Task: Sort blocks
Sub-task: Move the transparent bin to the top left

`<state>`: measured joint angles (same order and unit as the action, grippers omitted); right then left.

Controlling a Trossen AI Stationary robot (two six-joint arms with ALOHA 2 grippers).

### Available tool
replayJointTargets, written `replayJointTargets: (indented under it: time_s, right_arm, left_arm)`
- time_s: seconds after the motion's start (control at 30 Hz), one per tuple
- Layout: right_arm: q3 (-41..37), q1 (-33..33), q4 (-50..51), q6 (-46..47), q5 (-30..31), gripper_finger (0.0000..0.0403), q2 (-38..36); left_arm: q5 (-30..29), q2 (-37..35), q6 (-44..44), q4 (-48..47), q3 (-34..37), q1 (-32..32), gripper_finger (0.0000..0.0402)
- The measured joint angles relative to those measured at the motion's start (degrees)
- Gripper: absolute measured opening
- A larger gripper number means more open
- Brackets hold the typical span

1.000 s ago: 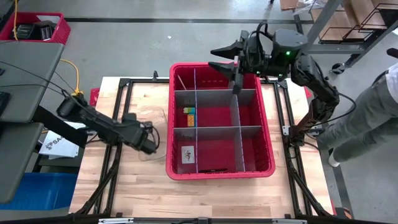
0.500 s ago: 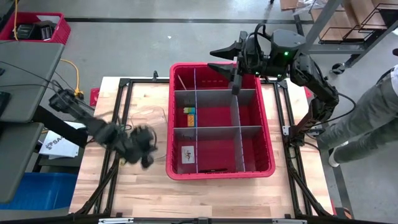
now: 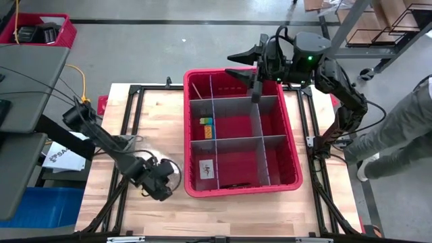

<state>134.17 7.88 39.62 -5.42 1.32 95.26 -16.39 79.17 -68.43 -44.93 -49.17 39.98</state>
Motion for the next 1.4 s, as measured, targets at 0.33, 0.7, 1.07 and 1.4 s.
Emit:
replayJointTargets:
  time_s: [0.33,0.7,1.07,1.4]
  right_arm:
    - [0.0,0.0,0.0,0.4,0.0,0.0177,0.0]
    - [0.0,0.0,0.0,0.4,0.0,0.0177,0.0]
    - [0.0,0.1,0.0,0.4,0.6,0.0177,0.1]
    - [0.0,0.1,-0.6,2.0,1.7,0.0177,0.3]
  left_arm:
    - [-3.8,-5.1,-0.3,-6.8,-3.4,-0.2,0.0000]
    - [18.4,-11.2,11.3,-3.5,-11.9,9.0,0.0000]
    - [11.6,10.2,22.3,-2.2,-11.7,17.9,0.0000]
    - [7.0,16.6,13.0,-21.6,-11.8,17.1,0.0000]
